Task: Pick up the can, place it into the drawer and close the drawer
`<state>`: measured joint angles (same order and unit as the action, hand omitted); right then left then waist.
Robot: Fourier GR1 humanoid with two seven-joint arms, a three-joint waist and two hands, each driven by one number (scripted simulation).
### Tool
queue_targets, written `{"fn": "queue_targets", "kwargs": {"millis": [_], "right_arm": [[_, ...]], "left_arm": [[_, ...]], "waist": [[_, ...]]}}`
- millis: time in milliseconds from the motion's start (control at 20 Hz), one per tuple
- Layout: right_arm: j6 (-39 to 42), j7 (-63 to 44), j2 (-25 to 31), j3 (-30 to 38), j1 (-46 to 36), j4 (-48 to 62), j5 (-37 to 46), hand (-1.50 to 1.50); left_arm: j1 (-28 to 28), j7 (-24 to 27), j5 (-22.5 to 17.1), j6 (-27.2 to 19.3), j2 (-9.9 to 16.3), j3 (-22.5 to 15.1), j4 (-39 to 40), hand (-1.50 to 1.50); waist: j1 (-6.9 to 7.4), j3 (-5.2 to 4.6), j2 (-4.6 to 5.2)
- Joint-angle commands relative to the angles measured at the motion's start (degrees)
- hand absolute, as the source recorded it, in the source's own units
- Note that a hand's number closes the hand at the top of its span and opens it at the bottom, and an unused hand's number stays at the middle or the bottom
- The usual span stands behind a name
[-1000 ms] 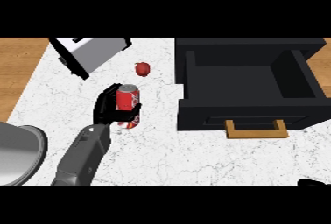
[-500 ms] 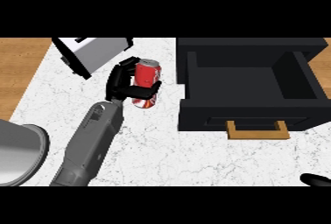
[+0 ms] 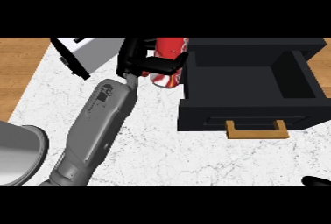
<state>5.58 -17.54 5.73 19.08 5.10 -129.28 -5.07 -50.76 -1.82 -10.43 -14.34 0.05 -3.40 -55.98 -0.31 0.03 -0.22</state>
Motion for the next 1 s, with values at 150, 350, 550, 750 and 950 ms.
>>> {"fn": "queue_targets", "kwargs": {"millis": [150,350,550,750,950], "right_arm": [[-1.1,-2.7,0.7,0.5,-1.2,-2.3,0.2,-1.5],[-0.7,-3.4,-1.3,-1.6,2.2,-7.5,0.4,-1.5],[-3.7,-3.2,-1.3,-3.6,-4.9,-0.2,4.3,-1.5],[-1.4,0.9,-2.2,-3.0,-1.3,0.3,2.5,-1.5],[-2.3,-0.9,-1.2,-4.1,-4.8,0.5,3.5,-1.5]], "left_arm": [[-8.7,-9.9,2.3,-4.5,0.1,-0.7,-2.5,1.5],[-16.6,-7.9,0.4,-5.1,0.0,-0.8,6.9,1.5],[-23.9,-10.6,-2.3,-8.4,0.0,-3.5,11.4,1.5],[-30.8,-9.7,-4.7,-9.2,0.0,-3.5,19.0,1.5],[-32.6,-9.1,-9.3,-10.2,0.0,-7.7,22.7,1.5]], "waist": [[-0.16,-0.02,0.1],[-1.23,-0.02,0.31],[-1.15,-0.01,0.51],[-2.19,0.06,0.77],[-2.45,0.05,0.83]]}}
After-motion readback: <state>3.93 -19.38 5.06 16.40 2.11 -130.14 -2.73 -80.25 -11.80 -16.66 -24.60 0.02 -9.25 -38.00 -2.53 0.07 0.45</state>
